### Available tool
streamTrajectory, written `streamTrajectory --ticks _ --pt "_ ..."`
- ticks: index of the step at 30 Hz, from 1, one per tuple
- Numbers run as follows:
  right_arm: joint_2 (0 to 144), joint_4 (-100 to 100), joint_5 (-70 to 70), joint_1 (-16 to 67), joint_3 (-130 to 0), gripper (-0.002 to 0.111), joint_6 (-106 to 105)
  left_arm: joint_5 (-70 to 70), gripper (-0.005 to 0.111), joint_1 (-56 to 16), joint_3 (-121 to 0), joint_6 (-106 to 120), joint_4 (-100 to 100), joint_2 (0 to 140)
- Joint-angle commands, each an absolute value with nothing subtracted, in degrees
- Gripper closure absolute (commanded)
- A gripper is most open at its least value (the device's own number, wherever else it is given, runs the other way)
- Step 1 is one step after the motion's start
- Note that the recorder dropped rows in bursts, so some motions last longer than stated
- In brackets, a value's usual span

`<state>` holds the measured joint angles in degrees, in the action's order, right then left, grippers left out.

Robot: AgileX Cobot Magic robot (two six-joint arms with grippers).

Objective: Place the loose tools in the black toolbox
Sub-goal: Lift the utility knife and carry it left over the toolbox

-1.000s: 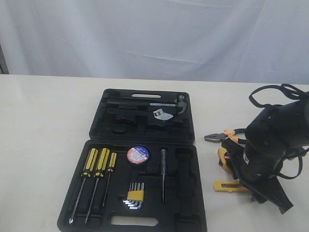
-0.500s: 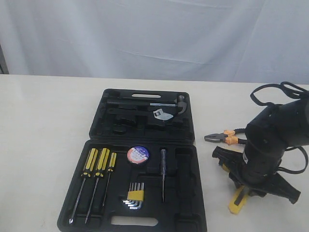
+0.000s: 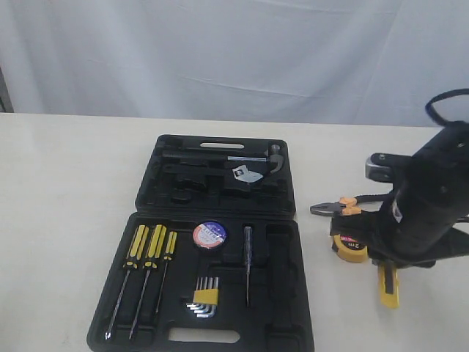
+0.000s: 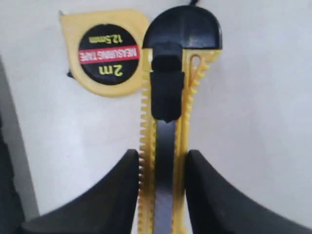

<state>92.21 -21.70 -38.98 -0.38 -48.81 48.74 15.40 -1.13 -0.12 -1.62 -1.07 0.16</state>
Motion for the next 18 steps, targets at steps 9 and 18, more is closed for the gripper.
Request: streamTrajectory --ticks 9,18 --pt "95.43 4.32 -55.95 -0.17 -72.44 0.109 15.64 15.43 0.107 -1.25 0.00 -1.75 -1.21 0.00" --pt "105.86 0.81 -55.99 6.21 -77.21 0.109 15.56 15.43 0.107 -1.25 0.00 -1.64 -1.21 0.00"
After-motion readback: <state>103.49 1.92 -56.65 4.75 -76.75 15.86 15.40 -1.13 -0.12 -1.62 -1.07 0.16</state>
